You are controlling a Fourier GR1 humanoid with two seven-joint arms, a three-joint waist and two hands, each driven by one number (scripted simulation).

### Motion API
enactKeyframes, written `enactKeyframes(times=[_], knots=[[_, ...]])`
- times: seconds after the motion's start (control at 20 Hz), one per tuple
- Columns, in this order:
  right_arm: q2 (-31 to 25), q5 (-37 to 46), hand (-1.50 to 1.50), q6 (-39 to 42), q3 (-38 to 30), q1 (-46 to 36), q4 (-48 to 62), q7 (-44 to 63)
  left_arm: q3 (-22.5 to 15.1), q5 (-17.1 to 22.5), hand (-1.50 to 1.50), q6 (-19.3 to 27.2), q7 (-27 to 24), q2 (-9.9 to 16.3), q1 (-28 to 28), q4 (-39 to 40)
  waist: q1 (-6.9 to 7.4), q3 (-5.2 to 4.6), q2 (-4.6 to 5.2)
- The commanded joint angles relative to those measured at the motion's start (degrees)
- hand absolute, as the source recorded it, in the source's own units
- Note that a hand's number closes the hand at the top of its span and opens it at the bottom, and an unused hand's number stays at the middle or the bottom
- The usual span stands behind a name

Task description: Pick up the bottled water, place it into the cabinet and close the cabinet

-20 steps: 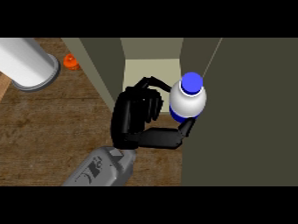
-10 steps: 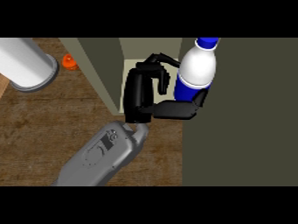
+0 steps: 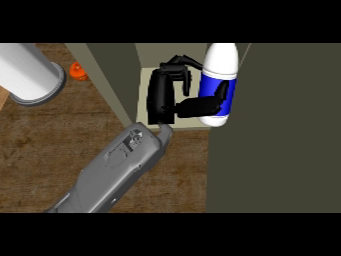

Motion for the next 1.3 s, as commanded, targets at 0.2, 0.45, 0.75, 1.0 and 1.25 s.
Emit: enactKeyframes(times=[0.2,0.45,0.75,1.0,1.25], knots=[[-0.9,-8.6,-1.50,-0.8,-0.9,-1.6,-4.3,4.2,4.3,3.9,1.50,-3.8,-6.4,-0.3,-2.6,13.1,-0.40,0.02,0.47],[1.6,-7.0,-1.50,-0.3,1.3,0.6,-6.1,4.5,9.0,6.3,1.50,-5.0,-9.7,-0.3,-7.3,20.1,-0.67,0.02,0.36],[1.0,-7.1,-1.50,1.2,0.3,-0.8,-3.8,2.9,11.2,6.8,1.50,-8.2,-15.6,-0.3,-11.1,31.5,-1.28,0.04,0.53],[1.6,-6.0,-1.50,0.6,2.2,-1.8,-4.1,3.6,8.6,2.2,-1.50,-6.6,-12.9,-0.2,-17.4,40.9,-1.78,0.06,0.69],[-1.8,-8.6,-1.50,1.4,-1.2,-2.9,-3.3,3.9,8.3,1.2,-1.50,-6.3,-13.2,-0.2,-21.2,46.0,-2.45,0.05,0.97]])
